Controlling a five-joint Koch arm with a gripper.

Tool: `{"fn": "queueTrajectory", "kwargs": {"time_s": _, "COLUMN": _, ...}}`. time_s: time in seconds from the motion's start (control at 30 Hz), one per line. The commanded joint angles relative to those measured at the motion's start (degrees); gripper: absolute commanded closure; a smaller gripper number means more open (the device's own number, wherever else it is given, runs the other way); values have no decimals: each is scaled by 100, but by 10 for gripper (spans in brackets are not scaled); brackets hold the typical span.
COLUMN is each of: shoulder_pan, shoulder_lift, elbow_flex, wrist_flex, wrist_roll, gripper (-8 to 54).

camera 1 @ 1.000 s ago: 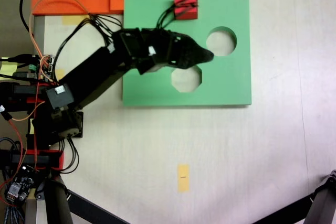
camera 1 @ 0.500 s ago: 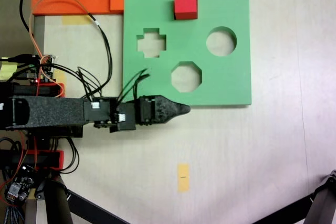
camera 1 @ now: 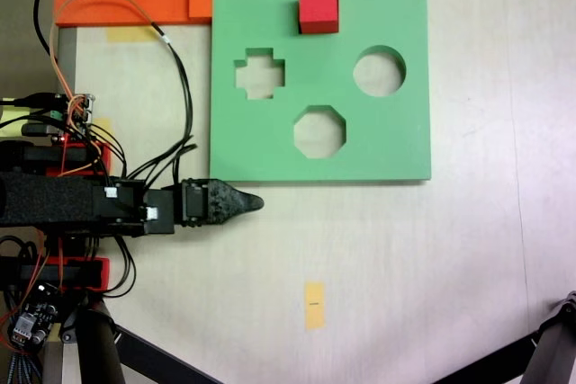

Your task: Put the square block into the corresponding hole

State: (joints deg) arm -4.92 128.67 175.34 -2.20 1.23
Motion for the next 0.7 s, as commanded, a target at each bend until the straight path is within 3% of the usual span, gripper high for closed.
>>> {"fn": "queueTrajectory", "kwargs": {"time_s": 0.0, "shoulder_pan": -70, "shoulder_lift": 387, "elbow_flex": 439, "wrist_flex": 141, "wrist_roll": 79, "gripper": 123}}
{"fn": "queueTrajectory", "kwargs": {"time_s": 0.67, "shoulder_pan": -62, "shoulder_lift": 378, "elbow_flex": 439, "wrist_flex": 132, "wrist_roll": 79, "gripper": 117}}
